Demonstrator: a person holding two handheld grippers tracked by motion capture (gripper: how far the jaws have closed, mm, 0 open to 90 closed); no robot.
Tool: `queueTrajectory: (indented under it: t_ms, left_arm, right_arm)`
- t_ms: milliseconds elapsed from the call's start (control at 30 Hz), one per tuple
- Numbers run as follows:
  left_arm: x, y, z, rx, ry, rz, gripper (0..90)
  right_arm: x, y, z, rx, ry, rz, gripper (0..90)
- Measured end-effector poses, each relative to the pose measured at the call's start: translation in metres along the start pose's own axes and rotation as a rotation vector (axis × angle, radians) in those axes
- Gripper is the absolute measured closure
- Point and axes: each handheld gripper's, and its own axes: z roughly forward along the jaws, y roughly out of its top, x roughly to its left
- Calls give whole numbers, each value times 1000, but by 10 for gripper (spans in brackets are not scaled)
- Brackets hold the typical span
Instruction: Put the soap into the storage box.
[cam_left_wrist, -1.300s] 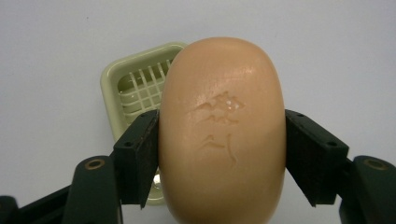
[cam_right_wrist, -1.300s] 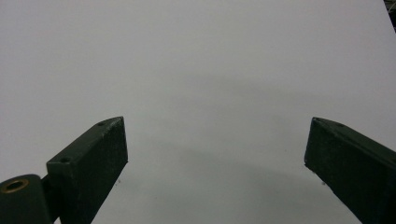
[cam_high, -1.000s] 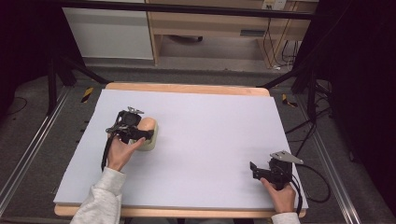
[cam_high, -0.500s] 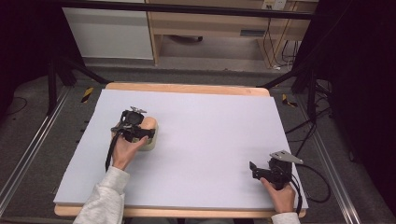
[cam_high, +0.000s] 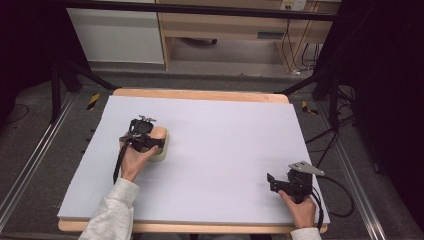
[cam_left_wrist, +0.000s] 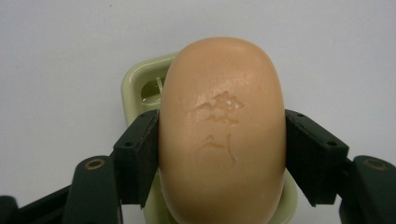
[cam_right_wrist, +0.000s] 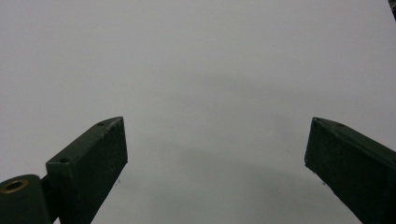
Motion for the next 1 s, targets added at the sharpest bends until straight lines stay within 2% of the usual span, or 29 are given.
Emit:
queueTrajectory:
  t_ms: [267, 1000]
  left_arm:
    - [4, -2, 6, 16, 6, -11, 319]
    - [4, -4, 14, 33, 2, -24, 317]
  right_arm:
    - [0, 0, 0, 0, -2, -2, 61]
    - [0, 0, 0, 1, 0, -2, 60]
